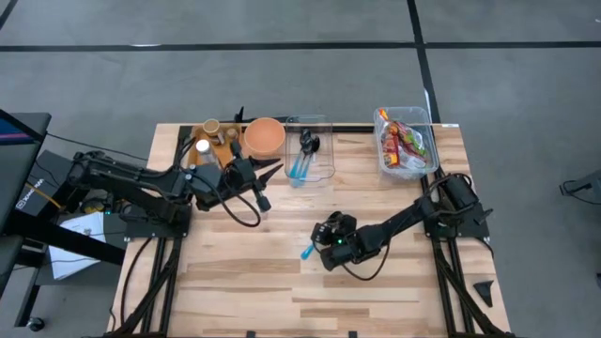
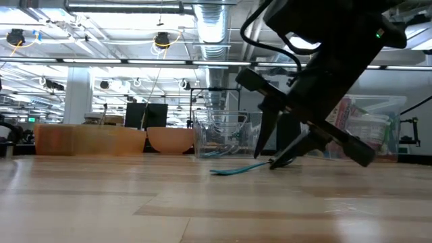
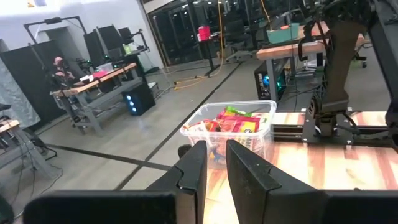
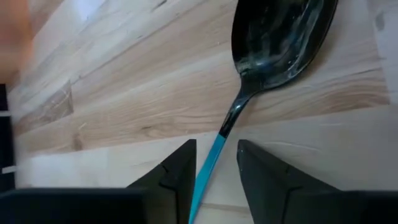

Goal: Pick & Place Food Item
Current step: Put the blue spoon into the transparent bin

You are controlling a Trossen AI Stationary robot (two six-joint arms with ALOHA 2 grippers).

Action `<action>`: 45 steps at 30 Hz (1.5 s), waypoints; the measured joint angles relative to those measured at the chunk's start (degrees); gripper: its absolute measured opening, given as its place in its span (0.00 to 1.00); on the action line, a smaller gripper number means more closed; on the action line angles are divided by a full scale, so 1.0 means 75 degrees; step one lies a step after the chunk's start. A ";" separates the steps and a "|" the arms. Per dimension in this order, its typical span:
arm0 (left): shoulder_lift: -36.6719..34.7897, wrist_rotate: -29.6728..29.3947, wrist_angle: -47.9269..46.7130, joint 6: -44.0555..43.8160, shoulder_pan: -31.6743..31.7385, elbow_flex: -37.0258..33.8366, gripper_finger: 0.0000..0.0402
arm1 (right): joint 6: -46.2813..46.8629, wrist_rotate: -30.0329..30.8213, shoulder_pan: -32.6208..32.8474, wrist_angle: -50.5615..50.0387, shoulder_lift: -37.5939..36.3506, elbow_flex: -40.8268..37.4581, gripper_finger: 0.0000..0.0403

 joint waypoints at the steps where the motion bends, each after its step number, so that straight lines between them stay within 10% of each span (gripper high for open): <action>1: 0.0000 0.0000 0.0001 0.0000 -0.0009 0.0000 0.13 | 0.0004 -0.0036 -0.0024 0.0000 0.0002 -0.0004 0.28; 18: 0.0000 -0.0004 -0.0348 -0.0003 -0.0072 0.0000 0.13 | -0.0691 -0.0586 -0.0858 -0.0094 0.0024 -0.0053 0.25; 28: 0.0000 -0.0009 -0.0355 0.0000 -0.0563 0.0000 0.13 | -0.0824 -0.0101 -0.0942 -0.0008 -0.0006 -0.0520 0.03; 45: 0.0000 -0.0009 -0.0299 -0.0038 -0.0944 0.0000 0.13 | -0.0131 0.1159 0.0798 -0.0636 -0.0116 -0.0613 0.01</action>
